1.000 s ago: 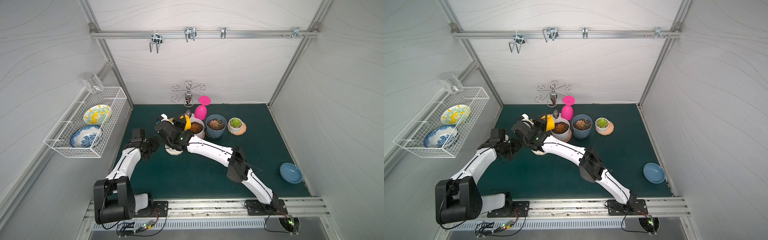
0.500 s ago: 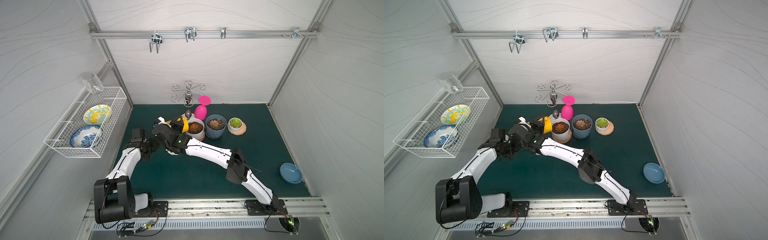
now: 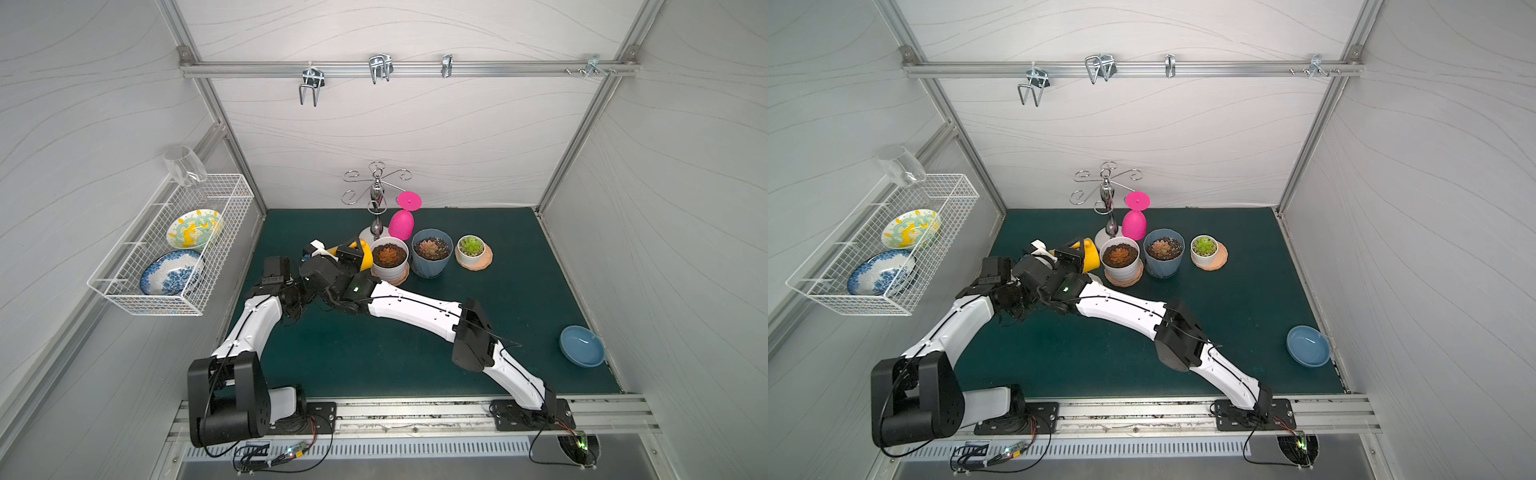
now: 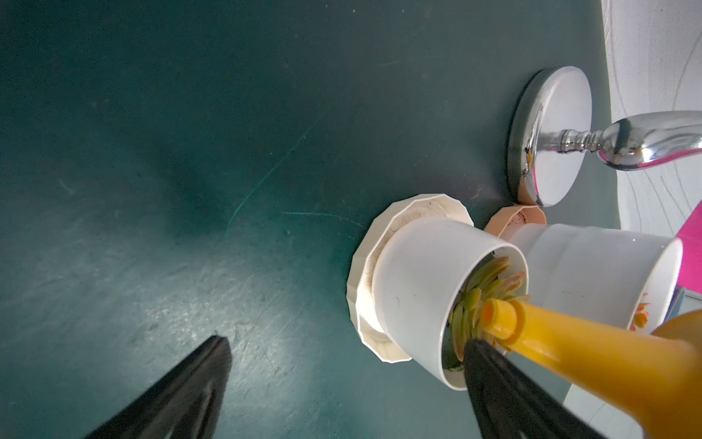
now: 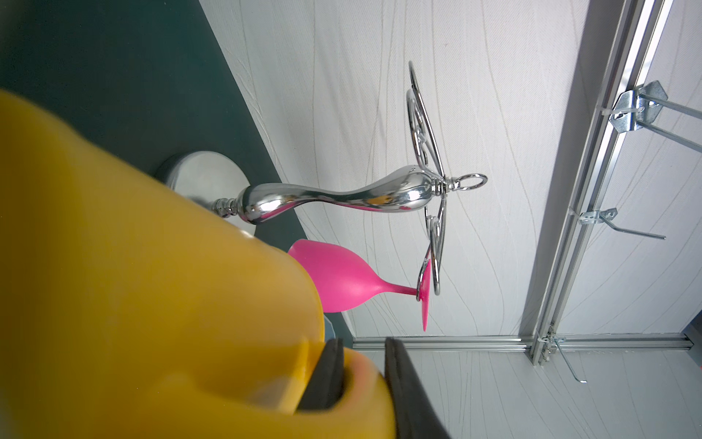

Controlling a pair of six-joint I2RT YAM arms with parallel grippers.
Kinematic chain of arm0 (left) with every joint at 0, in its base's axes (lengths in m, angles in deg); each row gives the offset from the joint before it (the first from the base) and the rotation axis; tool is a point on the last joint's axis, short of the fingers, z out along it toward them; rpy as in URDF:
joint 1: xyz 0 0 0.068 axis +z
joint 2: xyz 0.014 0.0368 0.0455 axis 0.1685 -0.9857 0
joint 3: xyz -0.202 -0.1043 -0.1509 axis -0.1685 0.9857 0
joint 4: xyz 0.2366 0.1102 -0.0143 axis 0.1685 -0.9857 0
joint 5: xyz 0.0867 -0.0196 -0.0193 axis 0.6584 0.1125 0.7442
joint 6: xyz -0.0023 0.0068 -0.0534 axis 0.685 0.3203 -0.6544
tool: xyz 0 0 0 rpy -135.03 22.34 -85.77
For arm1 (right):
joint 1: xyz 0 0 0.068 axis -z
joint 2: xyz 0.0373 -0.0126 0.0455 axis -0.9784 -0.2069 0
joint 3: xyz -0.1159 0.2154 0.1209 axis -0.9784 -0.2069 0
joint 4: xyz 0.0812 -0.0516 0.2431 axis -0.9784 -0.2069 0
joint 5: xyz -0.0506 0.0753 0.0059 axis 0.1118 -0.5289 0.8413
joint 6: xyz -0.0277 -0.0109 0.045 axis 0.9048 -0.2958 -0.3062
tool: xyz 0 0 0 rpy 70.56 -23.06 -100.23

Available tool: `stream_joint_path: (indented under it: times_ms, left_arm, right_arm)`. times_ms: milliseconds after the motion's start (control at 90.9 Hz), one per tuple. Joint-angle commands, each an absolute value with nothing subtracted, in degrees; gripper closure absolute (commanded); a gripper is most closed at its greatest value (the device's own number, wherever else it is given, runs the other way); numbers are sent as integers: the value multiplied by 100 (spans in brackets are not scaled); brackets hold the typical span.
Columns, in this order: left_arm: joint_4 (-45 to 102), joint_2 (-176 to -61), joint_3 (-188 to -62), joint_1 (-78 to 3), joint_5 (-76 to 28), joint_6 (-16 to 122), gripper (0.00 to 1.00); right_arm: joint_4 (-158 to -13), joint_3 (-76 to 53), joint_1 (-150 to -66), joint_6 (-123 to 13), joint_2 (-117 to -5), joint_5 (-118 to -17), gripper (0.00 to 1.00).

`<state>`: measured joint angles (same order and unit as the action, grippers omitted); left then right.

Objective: Water the succulent around the soil edge
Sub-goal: Water the soil of the potted plant with water.

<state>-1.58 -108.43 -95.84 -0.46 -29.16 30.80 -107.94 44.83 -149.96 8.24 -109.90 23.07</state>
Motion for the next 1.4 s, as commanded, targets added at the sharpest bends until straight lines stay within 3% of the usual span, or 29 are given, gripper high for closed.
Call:
stream_joint_path:
  times_ms: [0,1387]
  left_arm:
    - [-94,-10853,-9782,-20,-2948,3145,0]
    - [-185,-10753,-9783,-18,-2911,3146,0]
  right_arm:
    - [-10808,4434,-15070,555,-10703,2394,100]
    - [-12147,2878,-15096,-1187,-9448,2872,100]
